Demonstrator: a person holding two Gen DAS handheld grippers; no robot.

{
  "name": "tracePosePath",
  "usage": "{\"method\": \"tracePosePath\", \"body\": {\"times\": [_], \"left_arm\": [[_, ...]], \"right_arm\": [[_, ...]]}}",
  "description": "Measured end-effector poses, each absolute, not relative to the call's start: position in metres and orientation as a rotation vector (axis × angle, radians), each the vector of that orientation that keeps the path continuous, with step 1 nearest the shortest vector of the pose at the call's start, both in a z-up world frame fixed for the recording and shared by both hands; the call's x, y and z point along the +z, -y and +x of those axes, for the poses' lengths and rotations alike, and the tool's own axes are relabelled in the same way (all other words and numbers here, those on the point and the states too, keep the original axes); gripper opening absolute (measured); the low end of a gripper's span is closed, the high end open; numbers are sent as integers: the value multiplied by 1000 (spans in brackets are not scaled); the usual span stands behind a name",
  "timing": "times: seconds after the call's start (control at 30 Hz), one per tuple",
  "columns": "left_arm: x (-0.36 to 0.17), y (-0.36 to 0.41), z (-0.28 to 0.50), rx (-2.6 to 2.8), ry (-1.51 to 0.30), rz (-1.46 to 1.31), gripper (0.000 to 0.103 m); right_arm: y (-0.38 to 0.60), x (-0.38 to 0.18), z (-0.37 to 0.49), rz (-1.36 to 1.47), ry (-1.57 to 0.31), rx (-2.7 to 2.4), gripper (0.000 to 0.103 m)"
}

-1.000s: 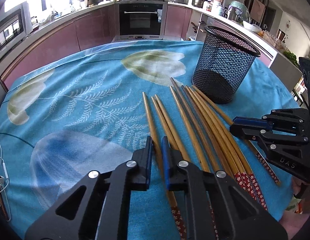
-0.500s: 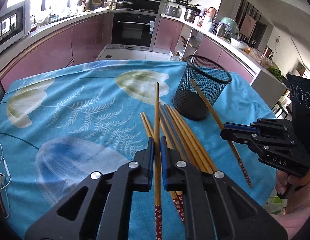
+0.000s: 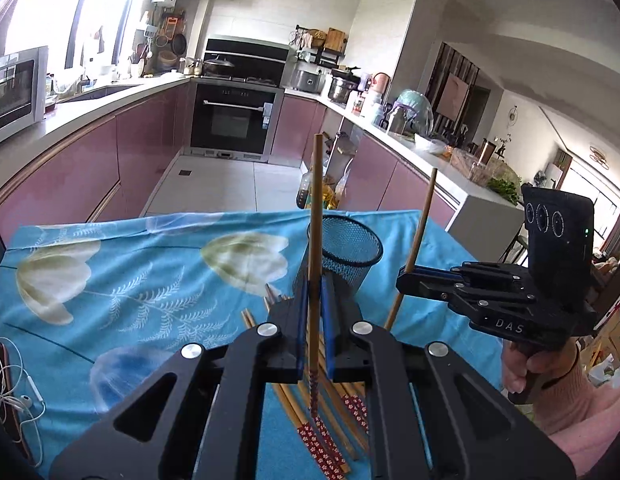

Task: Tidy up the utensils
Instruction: 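Close the left tool on one chopstick while the right tool grasps another, then lift the left tool's chopstick upright into the black mesh cup while the right tool inserts its own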

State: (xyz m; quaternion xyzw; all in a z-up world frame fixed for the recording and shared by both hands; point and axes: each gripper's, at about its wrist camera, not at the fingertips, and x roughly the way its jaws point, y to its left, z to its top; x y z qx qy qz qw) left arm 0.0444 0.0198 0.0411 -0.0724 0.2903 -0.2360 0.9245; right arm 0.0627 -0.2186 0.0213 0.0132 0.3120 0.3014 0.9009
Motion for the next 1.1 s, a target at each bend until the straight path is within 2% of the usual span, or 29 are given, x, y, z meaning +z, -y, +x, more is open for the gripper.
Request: {"method": "tracePosePath", "body": {"times": [0.5, 0.7, 0.87, 1.1], "left_arm": [[120, 11, 74, -530, -417, -186, 7], [138, 28, 97, -530, -414, -173, 7], [125, 48, 120, -532, -474, -132, 7], [78, 70, 152, -530, -601, -65, 7]], "right_arm": [[240, 87, 92, 56, -466, 601, 6], [252, 97, 112, 88, -428, 555, 6], [252, 81, 134, 94, -488, 526, 6], [238, 42, 152, 68, -640, 524, 6]]}}
